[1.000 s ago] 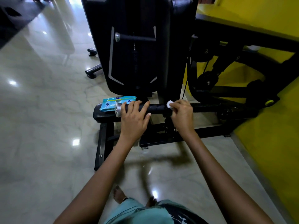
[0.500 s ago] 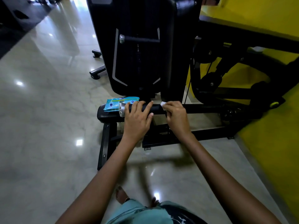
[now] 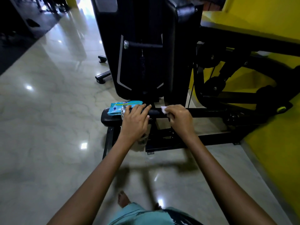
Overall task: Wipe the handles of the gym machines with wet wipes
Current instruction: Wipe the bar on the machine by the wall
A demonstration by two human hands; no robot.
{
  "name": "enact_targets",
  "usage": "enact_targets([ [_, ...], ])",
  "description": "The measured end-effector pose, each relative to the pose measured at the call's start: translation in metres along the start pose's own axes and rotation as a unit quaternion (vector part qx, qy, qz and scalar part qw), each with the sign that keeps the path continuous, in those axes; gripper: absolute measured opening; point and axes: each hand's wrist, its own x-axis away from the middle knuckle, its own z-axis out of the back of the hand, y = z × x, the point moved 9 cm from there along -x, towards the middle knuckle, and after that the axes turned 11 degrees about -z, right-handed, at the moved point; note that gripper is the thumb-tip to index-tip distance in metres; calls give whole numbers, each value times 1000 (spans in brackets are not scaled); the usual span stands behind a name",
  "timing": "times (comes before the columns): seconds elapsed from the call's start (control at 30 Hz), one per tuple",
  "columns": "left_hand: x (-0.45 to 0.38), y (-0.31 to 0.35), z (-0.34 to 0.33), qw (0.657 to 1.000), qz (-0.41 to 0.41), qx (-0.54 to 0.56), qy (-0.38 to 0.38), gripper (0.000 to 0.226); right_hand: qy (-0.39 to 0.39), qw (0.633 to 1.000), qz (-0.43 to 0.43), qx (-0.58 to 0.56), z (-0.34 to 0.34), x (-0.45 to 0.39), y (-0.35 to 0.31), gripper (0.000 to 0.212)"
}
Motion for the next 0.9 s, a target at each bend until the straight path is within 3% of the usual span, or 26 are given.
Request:
enact_targets([
  [0.1, 6, -19, 4, 999, 33, -7, 13, 48, 16, 999, -42, 24, -2, -6, 2, 19],
  [0.33, 19, -29, 6, 997, 54, 27, 53, 50, -18, 998, 61, -20, -15, 8, -34, 18],
  [0.5, 20, -30, 2, 995, 67, 32, 66, 50, 25, 1000, -15, -7, -6, 0, -13, 20],
  [0.7, 21, -29, 3, 994, 66, 41, 75, 49, -22, 997, 56, -44, -24, 8, -42, 24],
  [0.9, 22, -30, 2, 993, 65, 49, 83, 49, 19, 996, 63, 63, 4, 6, -16, 16],
])
